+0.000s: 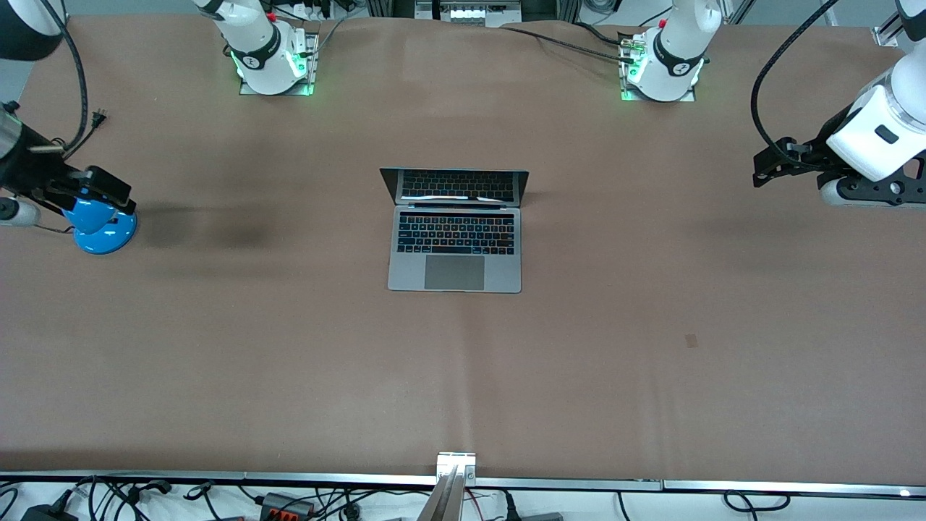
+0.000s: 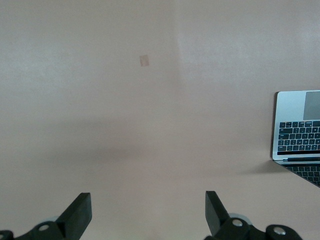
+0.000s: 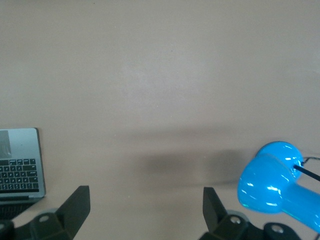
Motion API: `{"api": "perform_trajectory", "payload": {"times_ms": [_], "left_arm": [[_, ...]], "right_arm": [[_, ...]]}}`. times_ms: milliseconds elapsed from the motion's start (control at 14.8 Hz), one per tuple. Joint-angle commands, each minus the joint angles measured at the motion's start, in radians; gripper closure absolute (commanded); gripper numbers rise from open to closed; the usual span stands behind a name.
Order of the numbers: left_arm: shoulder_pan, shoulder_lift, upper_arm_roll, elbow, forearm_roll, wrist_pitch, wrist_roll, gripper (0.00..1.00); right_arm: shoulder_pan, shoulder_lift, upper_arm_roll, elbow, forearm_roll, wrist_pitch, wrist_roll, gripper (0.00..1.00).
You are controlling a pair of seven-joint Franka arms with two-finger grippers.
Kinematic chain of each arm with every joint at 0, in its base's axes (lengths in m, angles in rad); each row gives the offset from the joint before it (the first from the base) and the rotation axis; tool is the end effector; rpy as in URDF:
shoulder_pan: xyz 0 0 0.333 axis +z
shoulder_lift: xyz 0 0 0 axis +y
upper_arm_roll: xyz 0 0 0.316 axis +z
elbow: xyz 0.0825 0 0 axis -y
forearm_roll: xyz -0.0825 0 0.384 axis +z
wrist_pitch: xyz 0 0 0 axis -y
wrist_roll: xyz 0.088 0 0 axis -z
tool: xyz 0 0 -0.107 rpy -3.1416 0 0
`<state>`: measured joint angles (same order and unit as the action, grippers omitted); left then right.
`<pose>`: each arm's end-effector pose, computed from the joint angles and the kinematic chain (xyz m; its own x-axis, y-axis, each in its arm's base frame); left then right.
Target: Close laptop with both arms from behind
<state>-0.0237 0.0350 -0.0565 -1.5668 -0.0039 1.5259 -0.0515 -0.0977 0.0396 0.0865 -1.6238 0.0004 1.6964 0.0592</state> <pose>0.5577 -0.0447 0.6031 0.9967 -0.0288 -0.0760 -0.0287 -0.9996 0.0020 0.5763 -0.0073 0.5882 0.9970 -0.0706 0.0329 -0.0704 -0.9975 -0.0058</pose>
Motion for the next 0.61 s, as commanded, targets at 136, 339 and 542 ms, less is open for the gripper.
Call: {"api": "perform_trajectory", "payload": {"times_ms": [136,339,542], "left_arm": [[0.005,0.014,-0.006,0.017,-0.004,-0.020,0.005,0.00],[0.005,0.025,0.000,0.016,-0.013,-0.044,0.005,0.00],[0.002,0.034,-0.002,0.019,-0.015,-0.041,0.015,0.00]], "right_arm": [[-0.026,0.005,-0.020,0.048,0.015,-0.052,-0.019,0.00],[-0.036,0.003,-0.028,0.048,0.035,-0.087,-0.061,0.28],[-0.033,0.000,-0.027,0.048,0.036,-0.087,-0.052,0.80]]}}
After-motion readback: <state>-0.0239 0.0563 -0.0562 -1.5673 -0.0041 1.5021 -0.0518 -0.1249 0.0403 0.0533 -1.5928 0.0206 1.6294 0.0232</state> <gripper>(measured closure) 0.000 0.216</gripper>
